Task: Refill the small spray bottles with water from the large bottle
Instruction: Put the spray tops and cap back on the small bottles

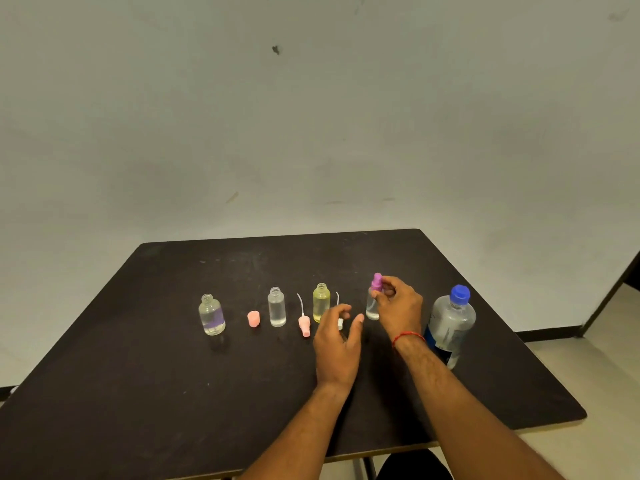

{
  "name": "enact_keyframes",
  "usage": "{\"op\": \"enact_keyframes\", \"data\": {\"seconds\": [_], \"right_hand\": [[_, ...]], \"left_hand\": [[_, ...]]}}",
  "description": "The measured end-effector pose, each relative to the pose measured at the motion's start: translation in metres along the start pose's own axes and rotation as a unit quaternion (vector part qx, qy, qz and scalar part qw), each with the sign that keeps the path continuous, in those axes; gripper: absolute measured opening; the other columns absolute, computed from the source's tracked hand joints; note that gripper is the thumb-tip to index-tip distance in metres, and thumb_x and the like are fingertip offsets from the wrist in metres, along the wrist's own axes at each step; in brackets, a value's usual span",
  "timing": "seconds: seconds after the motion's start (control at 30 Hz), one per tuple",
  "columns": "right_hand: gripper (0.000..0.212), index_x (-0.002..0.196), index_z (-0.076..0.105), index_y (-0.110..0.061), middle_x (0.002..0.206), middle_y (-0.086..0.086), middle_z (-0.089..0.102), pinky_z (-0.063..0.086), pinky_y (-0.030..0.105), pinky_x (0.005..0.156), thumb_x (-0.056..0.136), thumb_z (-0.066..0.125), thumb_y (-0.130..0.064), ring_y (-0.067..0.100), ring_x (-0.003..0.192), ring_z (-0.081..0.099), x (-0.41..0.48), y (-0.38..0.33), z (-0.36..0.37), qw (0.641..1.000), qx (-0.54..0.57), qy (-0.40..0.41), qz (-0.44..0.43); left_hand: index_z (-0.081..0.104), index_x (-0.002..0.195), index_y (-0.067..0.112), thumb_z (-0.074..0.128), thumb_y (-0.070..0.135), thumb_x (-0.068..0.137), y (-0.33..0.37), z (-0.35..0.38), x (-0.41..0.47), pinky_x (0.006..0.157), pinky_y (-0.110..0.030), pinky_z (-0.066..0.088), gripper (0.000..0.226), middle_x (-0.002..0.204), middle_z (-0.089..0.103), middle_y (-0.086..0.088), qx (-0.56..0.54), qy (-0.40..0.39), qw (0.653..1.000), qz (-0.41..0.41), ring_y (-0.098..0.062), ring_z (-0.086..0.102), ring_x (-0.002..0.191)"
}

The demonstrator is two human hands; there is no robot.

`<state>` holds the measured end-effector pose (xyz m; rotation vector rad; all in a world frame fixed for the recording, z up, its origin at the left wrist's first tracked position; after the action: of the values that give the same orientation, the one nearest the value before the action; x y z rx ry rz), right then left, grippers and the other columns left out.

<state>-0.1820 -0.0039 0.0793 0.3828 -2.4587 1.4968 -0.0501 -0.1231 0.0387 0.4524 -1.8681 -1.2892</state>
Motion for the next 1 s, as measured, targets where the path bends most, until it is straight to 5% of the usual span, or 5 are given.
{"op": "enact_keyframes", "data": {"seconds": [0.23,0.43,0.6,0.8,1.0], "right_hand": [[0.034,0.12,0.065,-0.012,0.111,0.007,0.07,0.049,0.03,0.09,0.088,0.071,-0.02,0.022,0.105,0.065,-0.005,0.002,-0.003,1.0,0.001,-0.002,0.009],[0.041,0.124,0.061,-0.015,0.112,0.003,0.065,0.056,0.033,0.086,0.085,0.073,-0.015,0.014,0.096,0.061,-0.029,-0.012,-0.02,0.998,0.004,0.059,-0.036],[0.032,0.11,0.065,-0.02,0.101,-0.004,0.062,0.047,0.016,0.079,0.081,0.077,-0.017,0.007,0.09,0.057,-0.056,-0.027,0.004,0.995,-0.03,0.011,-0.094],[0.025,0.106,0.065,-0.022,0.091,-0.005,0.059,0.048,0.023,0.079,0.083,0.072,-0.03,0.01,0.091,0.051,-0.064,-0.031,0.043,0.981,-0.113,-0.073,-0.137],[0.017,0.091,0.063,-0.02,0.084,0.002,0.059,0.05,0.035,0.072,0.088,0.06,-0.037,0.021,0.088,0.052,-0.061,-0.027,0.064,0.972,-0.173,-0.09,-0.132]], "left_hand": [[0.067,0.104,0.024,0.074,0.025,0.093,-0.007,-0.047,0.006,0.068,-0.047,0.059,0.013,0.1,0.062,0.011,0.002,0.075,0.997,-0.021,-0.015,0.063,0.081],[0.064,0.12,0.011,0.075,0.022,0.092,-0.017,-0.058,0.019,0.094,-0.031,0.051,0.032,0.118,0.067,-0.001,0.027,0.094,0.994,-0.052,-0.017,0.063,0.112],[0.059,0.137,0.011,0.072,0.027,0.095,-0.024,-0.05,0.031,0.086,-0.003,0.035,0.047,0.136,0.063,-0.002,0.074,0.049,0.994,-0.067,-0.001,0.053,0.107],[0.051,0.148,0.011,0.07,0.033,0.096,-0.03,-0.038,0.041,0.107,-0.037,0.049,0.059,0.144,0.061,-0.007,0.082,0.024,0.993,-0.076,-0.022,0.06,0.129],[0.056,0.144,0.017,0.068,0.037,0.097,-0.038,-0.032,0.046,0.095,-0.042,0.056,0.053,0.123,0.073,-0.005,0.096,0.021,0.992,-0.08,-0.024,0.071,0.104]]}}
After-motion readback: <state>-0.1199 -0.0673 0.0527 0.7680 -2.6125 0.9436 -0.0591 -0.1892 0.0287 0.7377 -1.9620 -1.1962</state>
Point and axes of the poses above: each hand's wrist, its own x-axis towards the middle knuckle, its own z-axis out of the palm, y = z × x, the point moved 8 cm from there along x, towards the middle knuckle
